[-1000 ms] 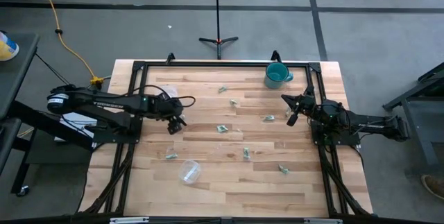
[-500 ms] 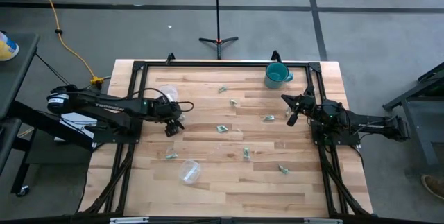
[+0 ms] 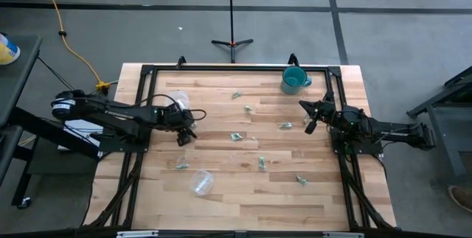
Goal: Pick and place Stevia / Truvia into bins
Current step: Put the stevia packet into the top transparent container
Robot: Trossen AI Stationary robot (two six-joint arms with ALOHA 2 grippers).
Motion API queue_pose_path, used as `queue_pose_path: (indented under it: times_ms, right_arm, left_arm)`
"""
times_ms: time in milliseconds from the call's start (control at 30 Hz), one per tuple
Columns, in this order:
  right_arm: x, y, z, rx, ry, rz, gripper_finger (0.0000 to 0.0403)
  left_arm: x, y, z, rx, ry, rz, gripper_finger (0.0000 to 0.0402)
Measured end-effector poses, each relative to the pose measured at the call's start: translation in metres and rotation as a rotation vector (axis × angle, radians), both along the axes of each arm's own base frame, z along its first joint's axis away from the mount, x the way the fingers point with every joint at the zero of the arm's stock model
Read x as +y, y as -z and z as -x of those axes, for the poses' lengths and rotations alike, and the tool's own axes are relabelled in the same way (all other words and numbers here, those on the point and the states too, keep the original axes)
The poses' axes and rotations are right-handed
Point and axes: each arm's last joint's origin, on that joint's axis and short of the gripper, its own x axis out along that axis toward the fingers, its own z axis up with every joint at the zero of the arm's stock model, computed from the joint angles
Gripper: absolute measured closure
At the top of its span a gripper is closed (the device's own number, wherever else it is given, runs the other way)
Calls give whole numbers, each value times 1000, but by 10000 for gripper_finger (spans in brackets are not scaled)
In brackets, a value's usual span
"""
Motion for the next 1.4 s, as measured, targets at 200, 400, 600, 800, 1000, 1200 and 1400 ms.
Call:
queue_pose_path:
  times_ms: [200, 400, 600, 800, 1000, 1200, 1400]
  right_arm:
    - [0, 0, 0, 2, 0, 2, 402]
    - [0, 0, 0, 5, 0, 6, 402]
    - [0, 0, 0, 5, 0, 6, 402]
    - [0, 0, 0, 5, 0, 6, 402]
    - [0, 0, 0, 5, 0, 6, 402]
    - [0, 0, 0, 0, 0, -2, 402]
    - [0, 0, 0, 0, 0, -3, 402]
  left_arm:
    - [0, 8, -3, 40, 1, 4, 190]
    - [0, 10, -5, 41, 13, 22, 261]
    - [-1, 9, -8, 25, 79, 17, 344]
    - [0, 1, -15, 5, 104, -16, 377]
    - [4, -34, -37, -75, 148, -110, 335]
    - [8, -65, -41, 26, 97, -241, 380]
    - [5, -72, -43, -9, 147, -140, 330]
